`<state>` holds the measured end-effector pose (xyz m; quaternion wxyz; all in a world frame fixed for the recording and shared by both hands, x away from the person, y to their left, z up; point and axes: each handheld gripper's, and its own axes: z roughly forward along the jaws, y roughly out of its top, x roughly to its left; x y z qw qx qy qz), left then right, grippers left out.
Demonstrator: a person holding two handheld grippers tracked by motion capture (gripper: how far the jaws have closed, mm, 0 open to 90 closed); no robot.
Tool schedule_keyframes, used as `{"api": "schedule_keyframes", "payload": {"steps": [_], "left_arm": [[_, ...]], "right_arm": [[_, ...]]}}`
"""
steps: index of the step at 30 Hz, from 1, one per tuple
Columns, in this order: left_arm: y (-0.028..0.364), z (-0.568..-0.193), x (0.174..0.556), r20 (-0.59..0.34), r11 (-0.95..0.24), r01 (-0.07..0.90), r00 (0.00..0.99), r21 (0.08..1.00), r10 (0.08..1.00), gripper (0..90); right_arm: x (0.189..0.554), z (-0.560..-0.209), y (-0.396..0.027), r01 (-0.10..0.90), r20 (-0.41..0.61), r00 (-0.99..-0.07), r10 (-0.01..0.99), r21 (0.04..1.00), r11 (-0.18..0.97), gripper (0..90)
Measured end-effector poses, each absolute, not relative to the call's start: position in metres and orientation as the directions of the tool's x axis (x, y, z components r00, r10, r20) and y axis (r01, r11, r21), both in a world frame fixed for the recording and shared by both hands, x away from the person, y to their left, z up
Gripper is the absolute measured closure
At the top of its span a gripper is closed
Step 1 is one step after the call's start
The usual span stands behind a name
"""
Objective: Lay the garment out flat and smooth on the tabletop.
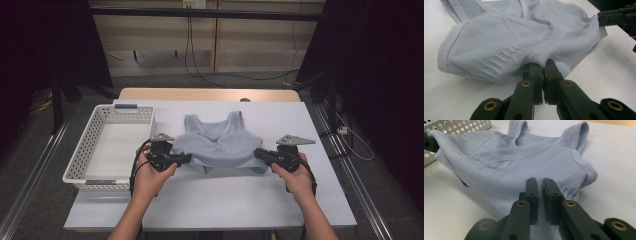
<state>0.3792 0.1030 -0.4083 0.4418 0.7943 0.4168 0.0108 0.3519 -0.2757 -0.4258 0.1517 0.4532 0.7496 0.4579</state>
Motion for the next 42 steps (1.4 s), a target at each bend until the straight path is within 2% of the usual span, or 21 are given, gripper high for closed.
{"api": "schedule_keyframes", "payload": {"steps": [9,11,12,16,17,22,25,29,35,37,38,39,42], "left_arm": [[0.099,-0.410,0.388,-0.349,-0.252,0.649,0.648,0.718,0.677,87.0],[0.098,-0.410,0.389,-0.344,-0.259,0.649,0.650,0.716,0.677,87.0],[0.097,-0.410,0.390,-0.345,-0.260,0.650,0.650,0.714,0.677,87.0],[0.096,-0.411,0.392,-0.346,-0.255,0.650,0.648,0.716,0.678,87.0],[0.096,-0.410,0.392,-0.346,-0.258,0.650,0.650,0.715,0.677,87.0],[0.096,-0.410,0.393,-0.344,-0.261,0.649,0.651,0.715,0.677,87.0],[0.097,-0.410,0.393,-0.345,-0.251,0.648,0.646,0.719,0.680,87.0],[0.096,-0.411,0.393,-0.343,-0.249,0.645,0.647,0.722,0.681,87.0],[0.096,-0.413,0.394,-0.344,-0.248,0.647,0.645,0.721,0.682,87.0],[0.096,-0.412,0.394,-0.344,-0.249,0.647,0.646,0.721,0.681,87.0],[0.096,-0.412,0.394,-0.342,-0.253,0.647,0.647,0.720,0.682,87.0],[0.096,-0.412,0.394,-0.341,-0.251,0.645,0.647,0.722,0.682,87.0],[0.095,-0.412,0.393,-0.336,-0.249,0.642,0.645,0.725,0.686,87.0]], "right_arm": [[0.336,-0.422,-0.282,0.529,0.185,-0.539,0.822,0.833,0.160,73.2],[0.333,-0.422,-0.283,0.531,0.189,-0.541,0.819,0.832,0.159,67.5],[0.333,-0.422,-0.283,0.531,0.189,-0.541,0.819,0.832,0.159,67.5],[0.327,-0.424,-0.286,0.535,0.178,-0.537,0.825,0.827,0.170,55.5],[0.326,-0.427,-0.288,0.542,0.186,-0.542,0.819,0.822,0.172,47.2],[0.325,-0.436,-0.286,0.559,0.171,-0.562,0.810,0.800,0.219,42.8],[0.326,-0.443,-0.284,0.566,0.147,-0.567,0.811,0.785,0.253,44.3],[0.330,-0.453,-0.289,0.594,0.140,-0.540,0.830,0.762,0.257,53.2],[0.334,-0.464,-0.289,0.611,0.107,-0.539,0.836,0.733,0.300,59.4],[0.336,-0.464,-0.287,0.601,0.103,-0.547,0.831,0.738,0.305,77.4],[0.336,-0.464,-0.287,0.601,0.103,-0.547,0.831,0.738,0.305,77.4],[0.336,-0.463,-0.286,0.592,0.087,-0.556,0.827,0.740,0.320,85.5],[0.337,-0.458,-0.288,0.598,0.118,-0.554,0.824,0.745,0.296,87.0]]}}
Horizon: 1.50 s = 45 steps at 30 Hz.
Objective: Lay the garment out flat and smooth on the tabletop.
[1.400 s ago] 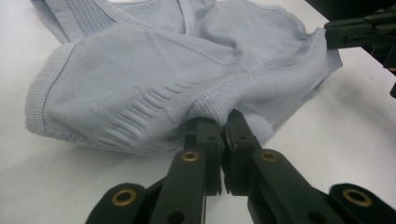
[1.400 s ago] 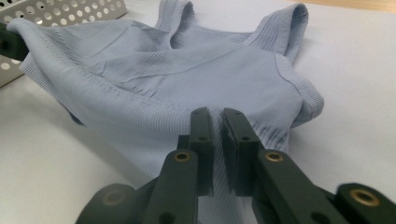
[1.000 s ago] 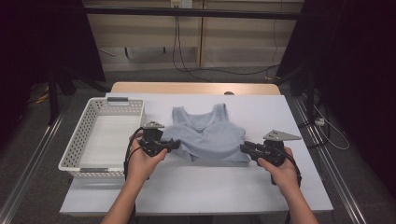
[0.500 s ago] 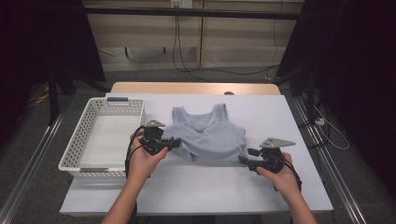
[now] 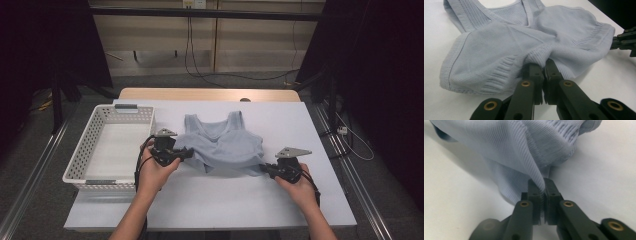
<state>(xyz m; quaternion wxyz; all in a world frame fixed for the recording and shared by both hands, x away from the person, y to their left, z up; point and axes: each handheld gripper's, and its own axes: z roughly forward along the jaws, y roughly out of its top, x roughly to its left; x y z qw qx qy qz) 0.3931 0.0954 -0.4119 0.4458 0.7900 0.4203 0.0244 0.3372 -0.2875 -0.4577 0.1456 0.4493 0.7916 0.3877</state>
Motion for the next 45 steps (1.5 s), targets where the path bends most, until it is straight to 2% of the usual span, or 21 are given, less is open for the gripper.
{"api": "schedule_keyframes", "payload": {"steps": [6,11,18,20,21,24,25,37,40,42,45], "left_arm": [[0.099,-0.409,0.393,-0.337,-0.232,0.635,0.643,0.737,0.687,87.0],[0.099,-0.401,0.391,-0.334,-0.224,0.614,0.657,0.757,0.675,87.0],[0.098,-0.400,0.390,-0.323,-0.227,0.609,0.657,0.759,0.681,87.0],[0.098,-0.402,0.390,-0.321,-0.234,0.615,0.654,0.753,0.685,87.1],[0.098,-0.404,0.391,-0.319,-0.232,0.616,0.650,0.753,0.689,87.0],[0.099,-0.405,0.392,-0.320,-0.230,0.618,0.647,0.752,0.692,87.0],[0.100,-0.405,0.392,-0.318,-0.232,0.617,0.648,0.752,0.693,87.0],[0.101,-0.404,0.392,-0.315,-0.226,0.614,0.644,0.756,0.697,87.0],[0.103,-0.403,0.392,-0.317,-0.221,0.613,0.643,0.759,0.697,87.1],[0.103,-0.403,0.392,-0.314,-0.216,0.608,0.643,0.764,0.698,87.1],[0.104,-0.402,0.392,-0.309,-0.211,0.601,0.642,0.770,0.701,87.0]], "right_arm": [[0.333,-0.442,-0.295,0.576,0.147,-0.553,0.820,0.779,0.249,87.1],[0.325,-0.415,-0.308,0.502,0.172,-0.525,0.834,0.853,0.141,87.1],[0.326,-0.421,-0.306,0.501,0.132,-0.490,0.862,0.851,0.155,84.0],[0.328,-0.429,-0.304,0.512,0.130,-0.482,0.866,0.844,0.158,80.4],[0.329,-0.436,-0.301,0.525,0.117,-0.479,0.870,0.833,0.177,74.0],[0.331,-0.441,-0.298,0.546,0.115,-0.475,0.872,0.816,0.190,69.9],[0.334,-0.445,-0.296,0.562,0.122,-0.475,0.872,0.804,0.194,64.2],[0.334,-0.460,-0.286,0.611,0.131,-0.512,0.849,0.751,0.252,53.4],[0.333,-0.463,-0.284,0.619,0.122,-0.530,0.839,0.732,0.285,59.3],[0.332,-0.461,-0.281,0.614,0.137,-0.581,0.802,0.722,0.321,81.4],[0.330,-0.459,-0.278,0.607,0.120,-0.600,0.791,0.712,0.353,86.1]]}}
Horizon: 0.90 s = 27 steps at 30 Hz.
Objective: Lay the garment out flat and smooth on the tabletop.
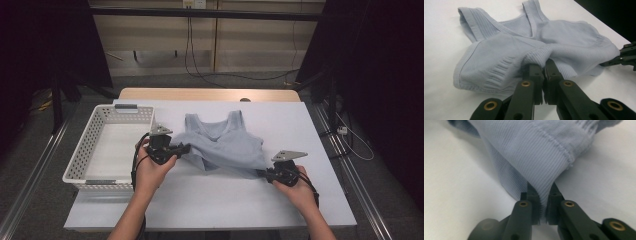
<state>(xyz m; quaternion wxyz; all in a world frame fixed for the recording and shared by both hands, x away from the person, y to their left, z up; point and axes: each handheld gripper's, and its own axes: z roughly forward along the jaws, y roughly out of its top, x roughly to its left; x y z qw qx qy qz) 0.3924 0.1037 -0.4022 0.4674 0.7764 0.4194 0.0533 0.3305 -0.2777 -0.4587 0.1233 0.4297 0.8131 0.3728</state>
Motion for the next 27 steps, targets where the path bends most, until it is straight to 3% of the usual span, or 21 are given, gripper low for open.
{"api": "schedule_keyframes", "payload": {"steps": [8,17,27], "left_arm": [[0.104,-0.400,0.392,-0.309,-0.199,0.588,0.648,0.784,0.696,87.1],[0.104,-0.395,0.391,-0.319,-0.192,0.580,0.661,0.792,0.679,87.1],[0.100,-0.402,0.392,-0.312,-0.225,0.592,0.665,0.774,0.679,87.0]], "right_arm": [[0.330,-0.448,-0.288,0.584,0.137,-0.572,0.809,0.760,0.284,86.0],[0.325,-0.414,-0.303,0.454,0.109,-0.498,0.861,0.878,0.152,84.5],[0.331,-0.435,-0.305,0.531,0.128,-0.477,0.869,0.830,0.170,82.7]]}}
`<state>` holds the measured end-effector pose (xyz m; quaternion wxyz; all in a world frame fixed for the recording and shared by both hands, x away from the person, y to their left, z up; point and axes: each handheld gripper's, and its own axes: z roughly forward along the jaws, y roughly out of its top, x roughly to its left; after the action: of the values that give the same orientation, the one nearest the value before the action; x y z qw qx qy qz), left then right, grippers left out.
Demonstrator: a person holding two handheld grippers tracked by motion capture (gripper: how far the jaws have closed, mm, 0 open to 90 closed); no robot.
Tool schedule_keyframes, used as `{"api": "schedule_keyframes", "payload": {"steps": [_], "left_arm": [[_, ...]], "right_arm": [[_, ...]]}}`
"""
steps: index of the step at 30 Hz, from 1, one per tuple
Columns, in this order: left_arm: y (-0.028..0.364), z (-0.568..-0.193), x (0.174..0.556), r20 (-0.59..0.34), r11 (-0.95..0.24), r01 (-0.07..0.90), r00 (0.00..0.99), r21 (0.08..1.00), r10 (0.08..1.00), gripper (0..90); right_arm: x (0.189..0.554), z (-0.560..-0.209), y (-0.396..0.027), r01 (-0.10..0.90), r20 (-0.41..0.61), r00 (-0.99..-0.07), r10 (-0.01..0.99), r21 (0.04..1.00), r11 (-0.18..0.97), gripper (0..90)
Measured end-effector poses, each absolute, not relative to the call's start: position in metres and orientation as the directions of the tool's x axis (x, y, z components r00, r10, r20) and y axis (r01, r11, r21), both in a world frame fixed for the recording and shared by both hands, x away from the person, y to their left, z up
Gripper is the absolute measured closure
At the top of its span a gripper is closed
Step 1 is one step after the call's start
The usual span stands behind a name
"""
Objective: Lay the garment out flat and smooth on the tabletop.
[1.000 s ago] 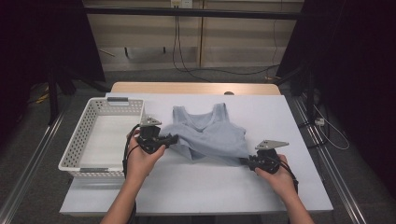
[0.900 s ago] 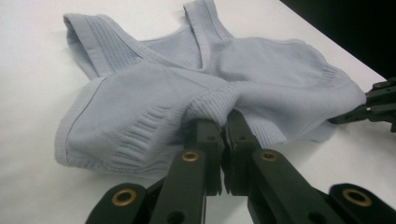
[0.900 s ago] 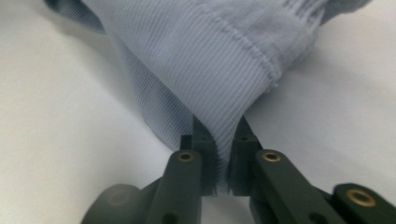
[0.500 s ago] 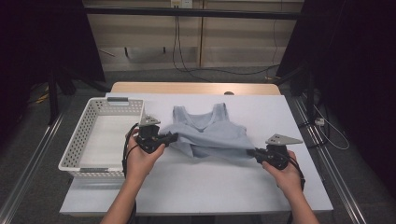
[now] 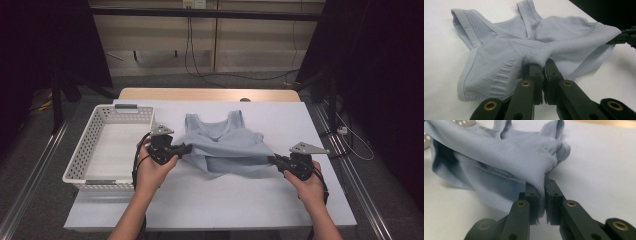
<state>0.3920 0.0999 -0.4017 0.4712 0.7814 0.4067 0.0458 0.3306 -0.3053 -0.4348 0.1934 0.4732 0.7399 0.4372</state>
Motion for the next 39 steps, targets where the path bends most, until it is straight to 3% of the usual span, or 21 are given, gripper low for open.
{"api": "schedule_keyframes", "payload": {"steps": [14,21,28,29,32,39], "left_arm": [[0.092,-0.409,0.391,-0.293,-0.267,0.590,0.681,0.762,0.671,86.8],[0.089,-0.411,0.390,-0.285,-0.285,0.591,0.687,0.755,0.668,86.7],[0.090,-0.412,0.389,-0.277,-0.292,0.592,0.684,0.751,0.675,86.6],[0.090,-0.412,0.389,-0.279,-0.291,0.594,0.683,0.750,0.675,86.6],[0.089,-0.413,0.388,-0.277,-0.292,0.594,0.682,0.749,0.677,86.6],[0.089,-0.415,0.388,-0.285,-0.298,0.604,0.682,0.739,0.674,86.1]], "right_arm": [[0.345,-0.456,-0.300,0.571,0.050,-0.450,0.892,0.784,0.244,83.5],[0.350,-0.461,-0.301,0.593,0.055,-0.441,0.896,0.767,0.245,78.7],[0.337,-0.447,-0.302,0.569,0.083,-0.462,0.883,0.791,0.224,61.6],[0.334,-0.443,-0.302,0.558,0.079,-0.465,0.882,0.799,0.223,55.3],[0.331,-0.440,-0.302,0.543,0.084,-0.480,0.873,0.811,0.220,54.1],[0.333,-0.438,-0.288,0.517,0.077,-0.529,0.845,0.819,0.248,69.8]]}}
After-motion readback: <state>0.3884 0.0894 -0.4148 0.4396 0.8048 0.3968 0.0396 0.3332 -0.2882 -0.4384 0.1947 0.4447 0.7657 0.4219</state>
